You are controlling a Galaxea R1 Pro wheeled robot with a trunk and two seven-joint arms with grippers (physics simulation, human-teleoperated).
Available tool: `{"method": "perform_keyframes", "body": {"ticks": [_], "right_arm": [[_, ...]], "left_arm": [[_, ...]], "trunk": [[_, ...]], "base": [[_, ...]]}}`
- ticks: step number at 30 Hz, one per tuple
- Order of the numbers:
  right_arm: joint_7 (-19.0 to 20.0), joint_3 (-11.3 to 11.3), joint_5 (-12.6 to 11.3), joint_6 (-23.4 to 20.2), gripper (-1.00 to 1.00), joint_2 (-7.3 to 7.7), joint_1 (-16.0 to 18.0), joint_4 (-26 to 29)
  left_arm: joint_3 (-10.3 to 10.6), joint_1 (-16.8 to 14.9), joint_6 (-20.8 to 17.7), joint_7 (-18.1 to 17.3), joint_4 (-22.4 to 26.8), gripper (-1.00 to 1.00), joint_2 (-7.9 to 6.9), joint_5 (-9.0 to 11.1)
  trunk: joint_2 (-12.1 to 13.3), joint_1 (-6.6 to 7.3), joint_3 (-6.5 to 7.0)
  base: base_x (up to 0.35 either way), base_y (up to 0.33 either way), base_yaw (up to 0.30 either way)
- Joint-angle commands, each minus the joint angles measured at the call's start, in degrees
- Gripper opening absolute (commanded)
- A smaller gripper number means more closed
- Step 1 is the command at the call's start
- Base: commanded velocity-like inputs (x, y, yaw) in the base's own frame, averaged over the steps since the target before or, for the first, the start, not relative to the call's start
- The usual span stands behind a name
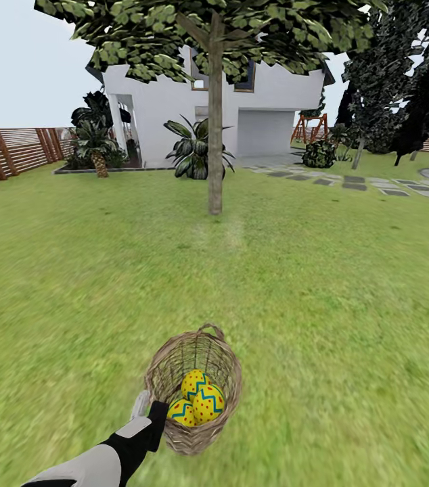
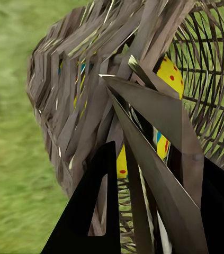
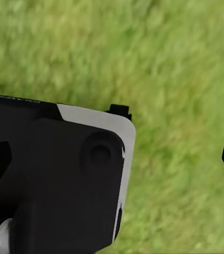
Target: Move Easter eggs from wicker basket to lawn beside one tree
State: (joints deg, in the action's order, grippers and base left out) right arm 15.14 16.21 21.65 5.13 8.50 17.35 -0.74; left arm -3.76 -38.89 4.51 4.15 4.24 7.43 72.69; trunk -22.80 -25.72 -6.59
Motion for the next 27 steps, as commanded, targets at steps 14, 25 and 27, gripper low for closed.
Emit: {"method": "perform_keyframes", "body": {"ticks": [14,25,27], "right_arm": [[0.2,0.4,0.5,0.1,1.00,-0.18,0.1,-0.7],[0.1,0.5,0.5,0.2,1.00,-0.76,0.1,-1.0],[0.1,0.5,0.5,0.2,1.00,-0.79,0.1,-1.0]], "left_arm": [[-0.4,0.0,0.2,0.3,0.2,-1.00,0.05,-0.4],[-0.4,0.0,0.2,0.3,0.2,-1.00,0.11,-0.4],[-0.4,0.0,0.2,0.3,0.2,-1.00,0.13,-0.4]], "trunk": [[-0.1,-0.07,-0.11],[-0.1,-0.07,-0.11],[-0.1,-0.07,-0.11]], "base": [[0.330,-0.090,0.000],[0.330,-0.090,0.115],[0.330,-0.090,0.003]]}}
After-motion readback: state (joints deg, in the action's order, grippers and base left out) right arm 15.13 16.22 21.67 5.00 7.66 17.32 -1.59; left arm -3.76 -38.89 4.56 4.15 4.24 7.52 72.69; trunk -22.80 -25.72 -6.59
